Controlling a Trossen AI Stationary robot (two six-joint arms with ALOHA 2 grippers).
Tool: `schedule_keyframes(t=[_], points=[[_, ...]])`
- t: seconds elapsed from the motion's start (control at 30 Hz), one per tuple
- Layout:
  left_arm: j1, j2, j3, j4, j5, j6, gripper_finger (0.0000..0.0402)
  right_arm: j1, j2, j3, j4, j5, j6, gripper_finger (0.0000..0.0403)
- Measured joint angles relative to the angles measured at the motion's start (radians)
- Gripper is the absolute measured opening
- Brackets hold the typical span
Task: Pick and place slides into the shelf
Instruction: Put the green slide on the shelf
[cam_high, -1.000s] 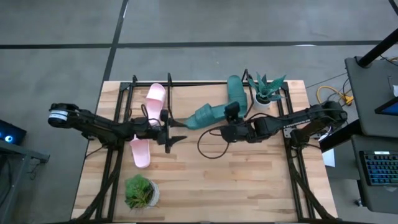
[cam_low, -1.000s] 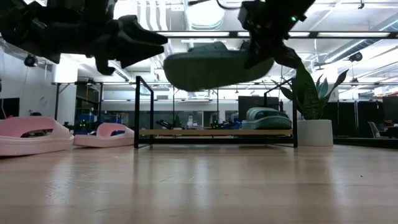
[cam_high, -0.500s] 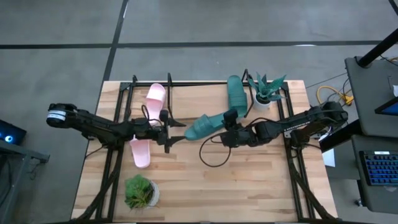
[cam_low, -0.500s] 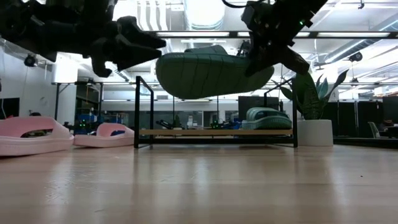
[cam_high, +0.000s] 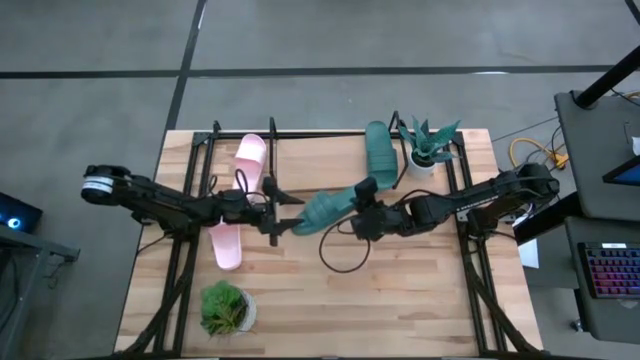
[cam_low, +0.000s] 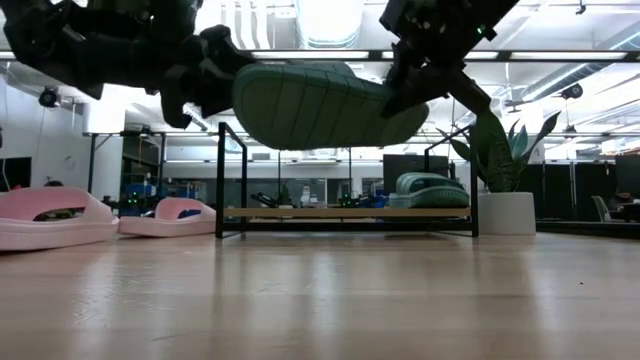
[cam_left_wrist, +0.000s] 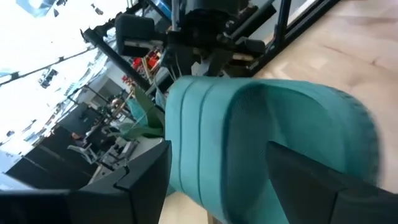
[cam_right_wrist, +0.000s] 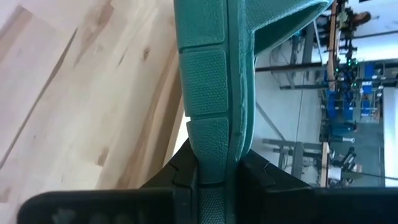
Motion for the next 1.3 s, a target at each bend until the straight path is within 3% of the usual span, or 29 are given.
schedule_keyframes(t=[0.67,0.83,1.07,1.2,1.3], points=[[-0.001,0.171,0.144,-0.005,-0.024,0.034,0.0234,0.0,0.001,-0.006,0.014,-0.041,-0.013,0.0049],[-0.001,0.185,0.153,-0.005,-0.025,0.097,0.0169,0.002,0.001,-0.009,0.013,-0.041,-0.012,0.0049],[-0.001,0.162,0.159,-0.001,-0.028,0.129,0.0019,0.002,0.001,-0.013,0.014,-0.047,0.005,0.005],[0.0,0.15,0.163,0.0,-0.045,0.163,0.0008,0.004,0.0,-0.006,0.02,0.048,0.105,0.0102],[0.002,0.134,0.181,0.01,-0.115,0.181,0.0003,0.005,-0.02,0.0,0.02,0.154,0.178,0.0148]])
